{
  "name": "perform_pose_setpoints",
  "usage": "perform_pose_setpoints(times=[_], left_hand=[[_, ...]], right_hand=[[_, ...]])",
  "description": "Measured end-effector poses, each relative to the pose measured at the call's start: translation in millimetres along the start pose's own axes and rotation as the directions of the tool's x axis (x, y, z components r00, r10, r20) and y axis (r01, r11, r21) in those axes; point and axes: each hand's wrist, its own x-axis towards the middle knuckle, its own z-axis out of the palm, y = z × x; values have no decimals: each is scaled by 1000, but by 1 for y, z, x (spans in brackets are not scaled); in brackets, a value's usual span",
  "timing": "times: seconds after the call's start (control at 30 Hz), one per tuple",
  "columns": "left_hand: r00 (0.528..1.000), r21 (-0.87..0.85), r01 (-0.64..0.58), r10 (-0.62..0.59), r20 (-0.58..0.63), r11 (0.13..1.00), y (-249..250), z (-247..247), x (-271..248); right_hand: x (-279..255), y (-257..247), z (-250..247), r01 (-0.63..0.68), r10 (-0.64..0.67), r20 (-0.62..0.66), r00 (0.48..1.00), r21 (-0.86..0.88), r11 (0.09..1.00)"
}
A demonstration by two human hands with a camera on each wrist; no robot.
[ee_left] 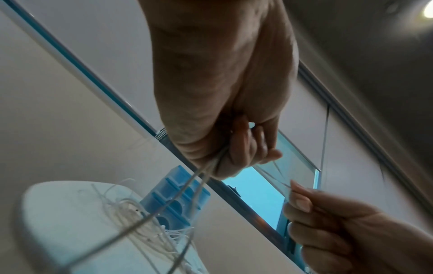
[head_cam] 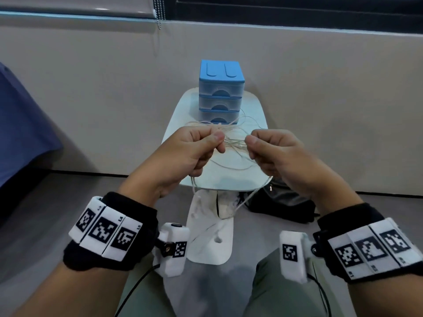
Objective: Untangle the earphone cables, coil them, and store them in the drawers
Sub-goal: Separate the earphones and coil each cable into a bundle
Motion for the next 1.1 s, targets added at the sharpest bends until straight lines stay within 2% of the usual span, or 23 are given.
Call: perform_pose_setpoints(times=[0.1,0.2,0.27,0.37,0.5,0.6,0.67,0.73,0.83,0.9,0.97,1.03,1.1], left_hand=[[999,-21,19,-18,28,1000,-10,-6,-9],[999,-69,22,-20,30,997,-18,-14,-17],[999,-86,22,-19,25,996,-20,-17,-20],[1000,-125,23,-25,-12,992,-19,-21,-19],[992,-194,21,-45,-121,981,-20,-26,-17],[979,-273,-17,-39,-200,962,-24,-31,-12],[970,-316,-40,-40,-240,948,-26,-33,-8],[963,-340,-41,-53,-263,939,-28,-33,-6],[959,-349,-32,-70,-276,936,-30,-34,-4],[957,-350,-37,-67,-283,936,-34,-39,-4],[952,-338,-30,-76,-297,941,-41,-45,-5],[950,-323,28,-126,-285,946,-50,-49,-9],[960,-248,138,-191,-205,959,-56,-50,-13]], right_hand=[[1,-5,-8,58,-75,-143,987,-118,991],[2,-12,-20,94,-138,-342,930,-141,985],[4,-12,-24,96,-161,-395,904,-179,979],[6,-9,-19,81,-166,-397,903,-221,972],[6,-5,-16,3,-129,-443,887,-274,962],[8,3,-4,-83,-121,-425,897,-432,898],[8,9,12,-104,-67,-295,953,-526,844],[6,16,26,-99,47,-109,993,-537,838],[4,21,34,-75,124,54,991,-545,835],[5,22,31,-44,70,23,997,-565,824],[6,22,22,-73,12,-116,993,-536,841],[7,21,12,-97,-35,-237,971,-523,847],[8,19,5,-88,-85,-294,952,-530,843]])
